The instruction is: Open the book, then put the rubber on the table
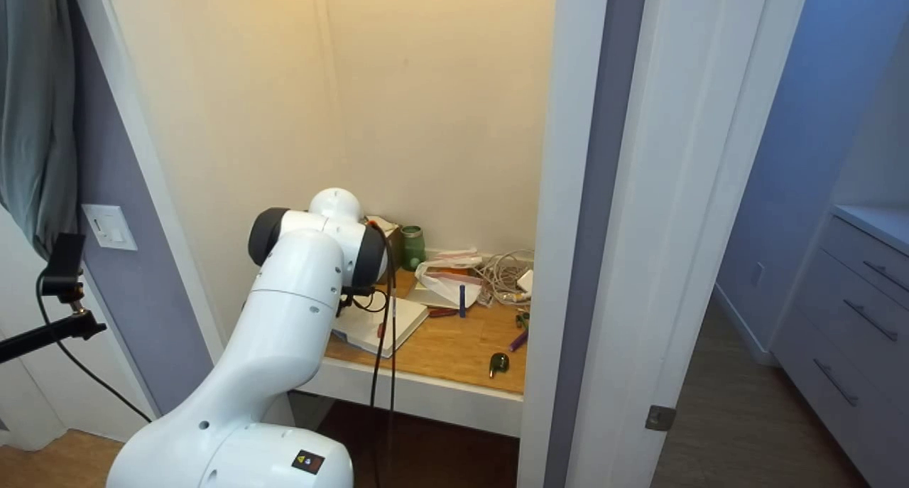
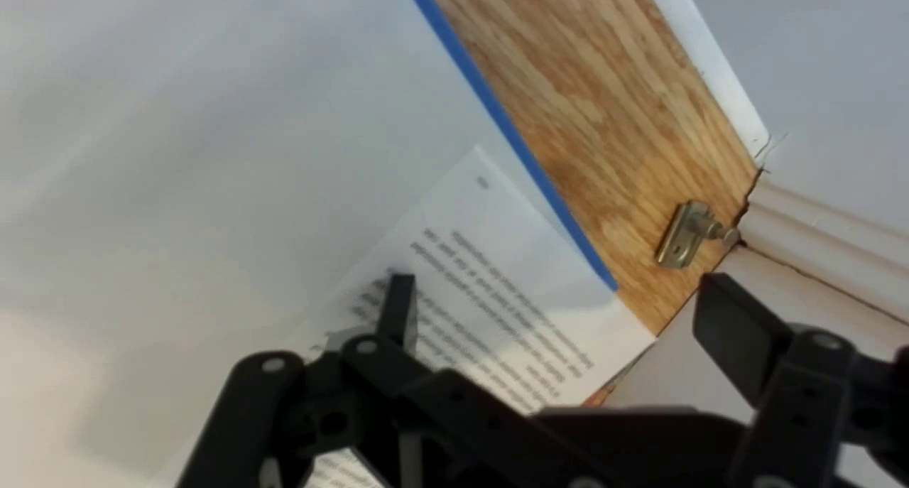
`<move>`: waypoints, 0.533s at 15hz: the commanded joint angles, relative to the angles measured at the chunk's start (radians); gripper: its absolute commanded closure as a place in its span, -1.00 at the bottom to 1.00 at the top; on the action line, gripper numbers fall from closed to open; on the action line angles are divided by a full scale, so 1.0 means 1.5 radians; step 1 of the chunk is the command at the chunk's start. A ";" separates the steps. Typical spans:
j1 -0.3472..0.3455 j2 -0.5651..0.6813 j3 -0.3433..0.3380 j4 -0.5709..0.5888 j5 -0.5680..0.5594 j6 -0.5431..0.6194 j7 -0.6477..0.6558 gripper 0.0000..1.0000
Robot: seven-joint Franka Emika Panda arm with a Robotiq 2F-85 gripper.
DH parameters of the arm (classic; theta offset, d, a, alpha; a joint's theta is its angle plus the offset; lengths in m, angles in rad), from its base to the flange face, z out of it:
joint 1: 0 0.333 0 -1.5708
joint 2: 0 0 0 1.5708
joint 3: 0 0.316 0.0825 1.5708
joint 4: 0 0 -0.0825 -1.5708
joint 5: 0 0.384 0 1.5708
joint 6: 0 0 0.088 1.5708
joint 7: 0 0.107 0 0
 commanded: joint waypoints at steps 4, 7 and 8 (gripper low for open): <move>-0.023 -0.053 -0.014 0.022 -0.006 -0.027 0.025 -1.00; -0.026 -0.085 -0.046 0.006 -0.027 -0.035 0.034 -1.00; -0.021 -0.097 -0.067 -0.002 -0.044 -0.040 0.039 -1.00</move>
